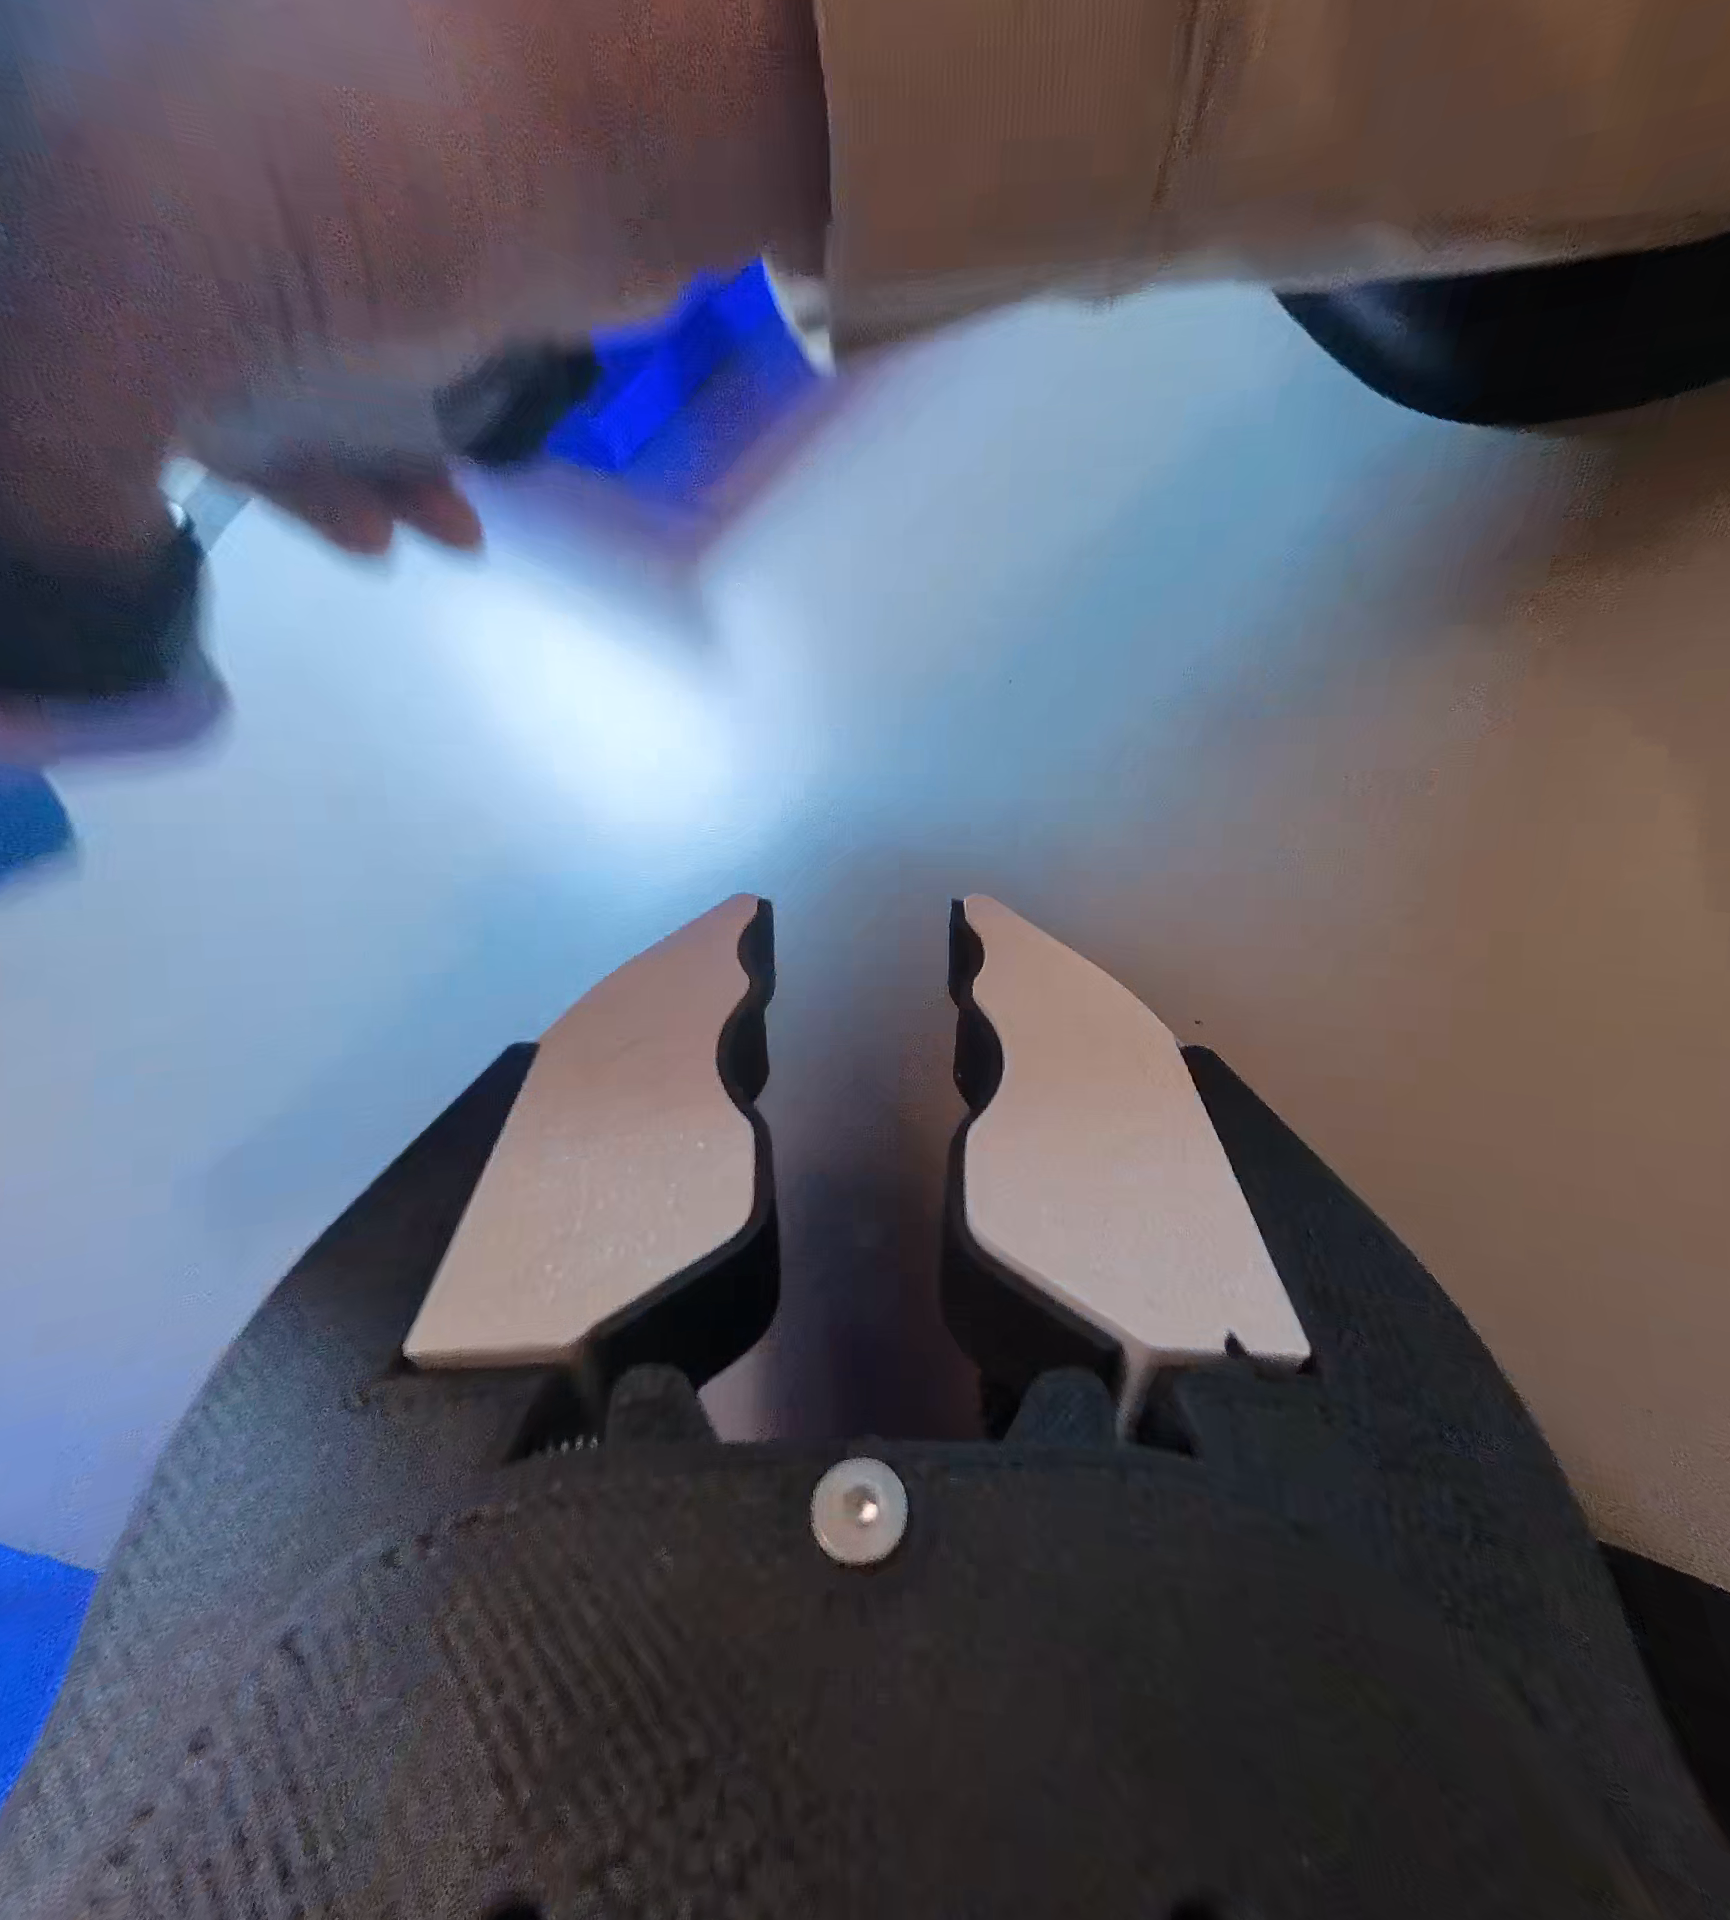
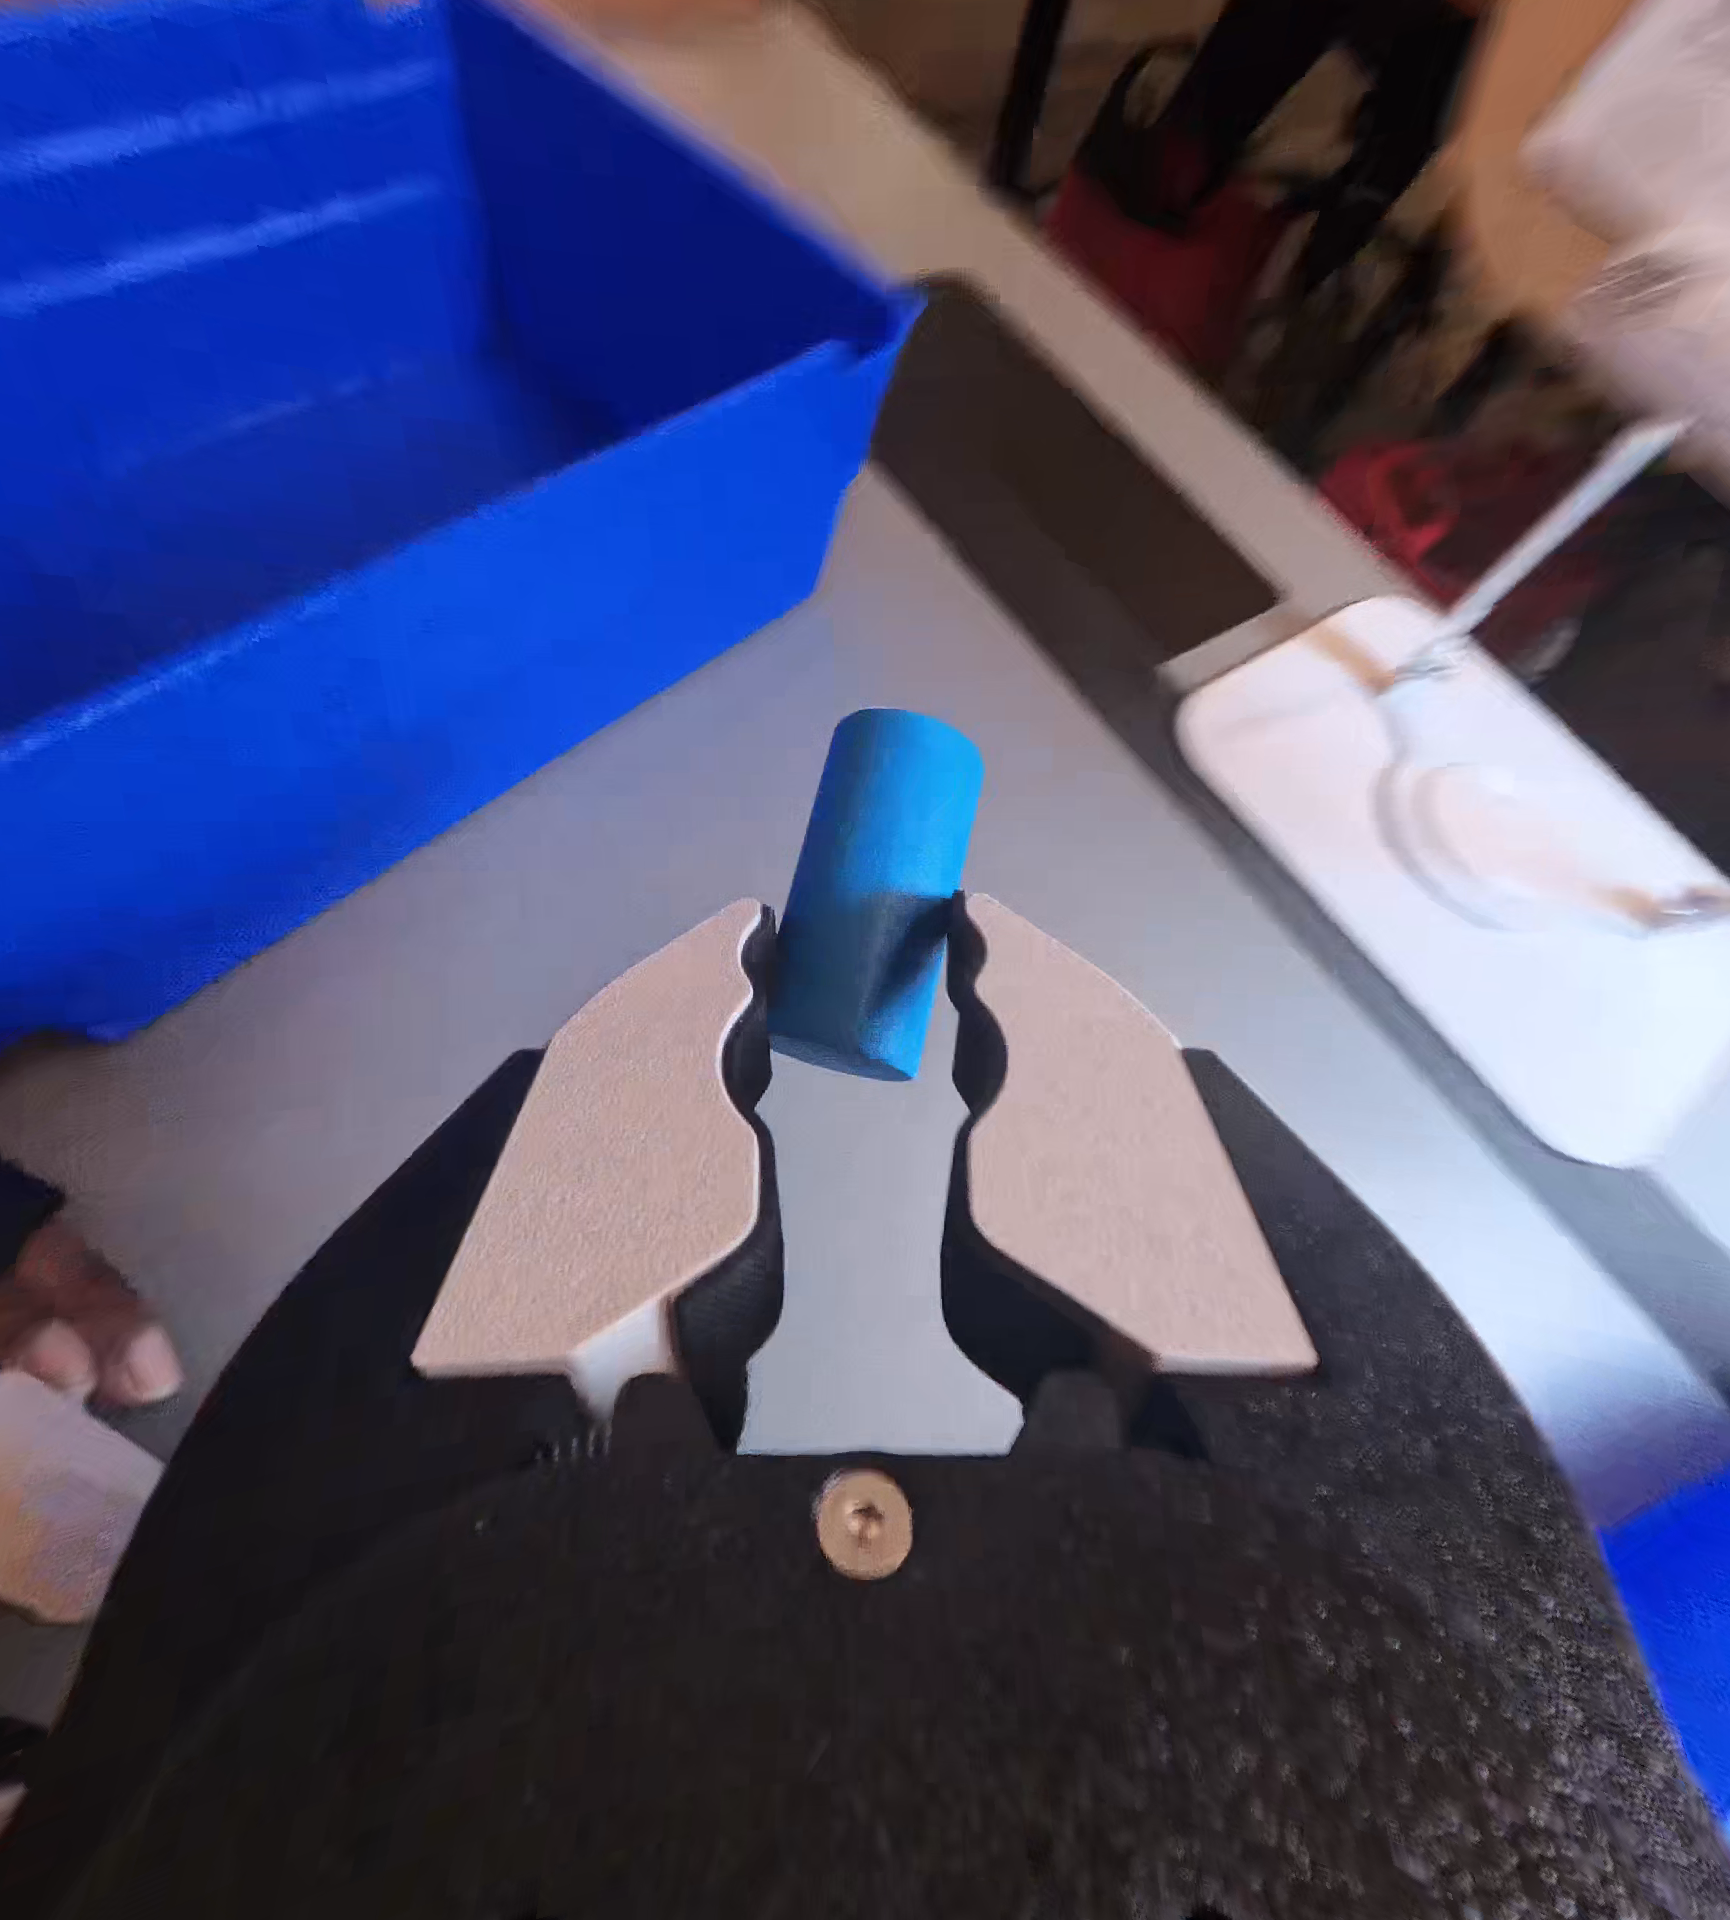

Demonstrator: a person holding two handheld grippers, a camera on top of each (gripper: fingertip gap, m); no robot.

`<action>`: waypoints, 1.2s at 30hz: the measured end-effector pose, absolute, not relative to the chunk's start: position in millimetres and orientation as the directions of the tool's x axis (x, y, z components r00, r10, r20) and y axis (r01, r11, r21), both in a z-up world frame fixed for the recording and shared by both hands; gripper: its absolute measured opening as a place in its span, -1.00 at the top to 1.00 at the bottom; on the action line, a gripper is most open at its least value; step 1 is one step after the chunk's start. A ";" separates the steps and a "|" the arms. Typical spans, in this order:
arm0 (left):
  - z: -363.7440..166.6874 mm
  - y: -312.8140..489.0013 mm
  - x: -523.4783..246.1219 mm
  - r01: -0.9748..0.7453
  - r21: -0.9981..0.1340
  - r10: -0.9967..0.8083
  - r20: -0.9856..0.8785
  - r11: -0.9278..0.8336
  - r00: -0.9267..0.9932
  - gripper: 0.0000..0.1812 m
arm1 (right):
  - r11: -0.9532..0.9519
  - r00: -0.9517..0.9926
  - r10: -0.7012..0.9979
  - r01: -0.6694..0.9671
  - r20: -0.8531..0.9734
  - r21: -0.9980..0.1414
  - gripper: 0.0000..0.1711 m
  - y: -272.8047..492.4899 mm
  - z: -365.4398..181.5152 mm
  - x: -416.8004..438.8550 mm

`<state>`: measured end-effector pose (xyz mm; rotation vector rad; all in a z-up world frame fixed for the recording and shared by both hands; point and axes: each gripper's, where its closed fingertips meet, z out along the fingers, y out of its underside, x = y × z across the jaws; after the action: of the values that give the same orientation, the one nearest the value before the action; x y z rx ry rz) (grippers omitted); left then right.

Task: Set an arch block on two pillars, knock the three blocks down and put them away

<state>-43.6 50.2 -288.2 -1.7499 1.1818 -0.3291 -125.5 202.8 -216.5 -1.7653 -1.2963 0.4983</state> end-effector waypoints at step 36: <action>-288.3 50.7 -43.7 -0.573 -0.818 -0.823 -0.288 -0.056 0.490 0.64 | 0.024 0.732 0.654 0.229 0.188 -0.973 0.75 293.1 -59.8 83.9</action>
<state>-43.7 50.7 -288.3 -1.7415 1.1892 -0.3145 83.9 293.1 -59.8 -1.5493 -0.7431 0.3815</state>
